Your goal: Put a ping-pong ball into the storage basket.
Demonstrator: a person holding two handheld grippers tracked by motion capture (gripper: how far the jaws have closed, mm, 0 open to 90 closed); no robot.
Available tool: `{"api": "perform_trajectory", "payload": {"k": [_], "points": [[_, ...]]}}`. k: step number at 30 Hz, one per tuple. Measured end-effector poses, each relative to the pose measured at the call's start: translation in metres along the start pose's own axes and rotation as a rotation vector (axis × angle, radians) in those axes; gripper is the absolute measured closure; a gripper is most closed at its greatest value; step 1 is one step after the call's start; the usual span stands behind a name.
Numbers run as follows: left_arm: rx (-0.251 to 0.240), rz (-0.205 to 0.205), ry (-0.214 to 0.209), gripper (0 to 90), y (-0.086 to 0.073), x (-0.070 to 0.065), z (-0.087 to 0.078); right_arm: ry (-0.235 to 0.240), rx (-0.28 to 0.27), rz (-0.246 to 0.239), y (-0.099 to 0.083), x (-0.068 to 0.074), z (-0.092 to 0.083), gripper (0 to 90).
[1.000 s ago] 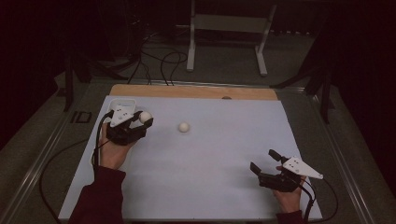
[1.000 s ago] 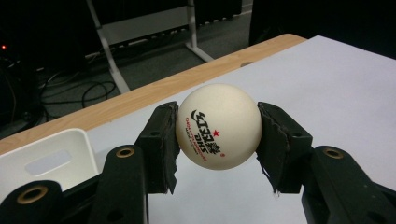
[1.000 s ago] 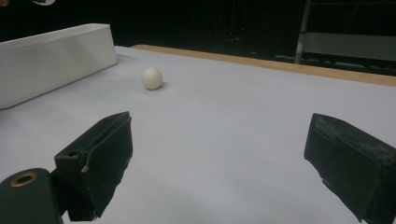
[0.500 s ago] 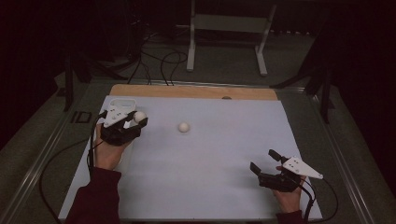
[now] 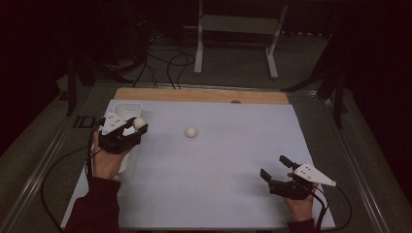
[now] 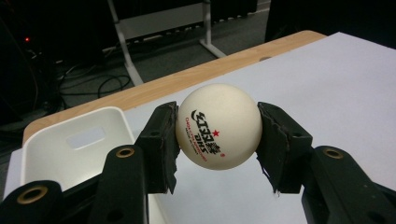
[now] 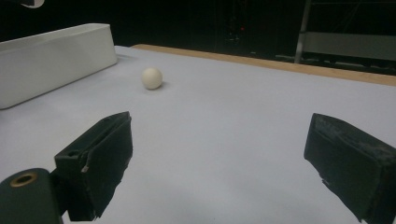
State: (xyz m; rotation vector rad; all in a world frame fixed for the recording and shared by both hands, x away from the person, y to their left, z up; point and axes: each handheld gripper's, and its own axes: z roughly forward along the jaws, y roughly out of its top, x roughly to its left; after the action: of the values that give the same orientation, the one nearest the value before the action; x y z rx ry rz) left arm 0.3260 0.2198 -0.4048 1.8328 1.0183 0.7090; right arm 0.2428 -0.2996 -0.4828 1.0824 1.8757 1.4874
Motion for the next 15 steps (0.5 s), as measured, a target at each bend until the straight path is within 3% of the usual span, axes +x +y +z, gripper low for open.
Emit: {"api": "perform_trajectory", "payload": {"k": [15], "points": [[0.003, -0.005, 0.037, 50.8, -0.005, 0.01, -0.0104, 0.002, -0.001, 0.003, -0.0001, 0.0004, 0.0003, 7.7]]}}
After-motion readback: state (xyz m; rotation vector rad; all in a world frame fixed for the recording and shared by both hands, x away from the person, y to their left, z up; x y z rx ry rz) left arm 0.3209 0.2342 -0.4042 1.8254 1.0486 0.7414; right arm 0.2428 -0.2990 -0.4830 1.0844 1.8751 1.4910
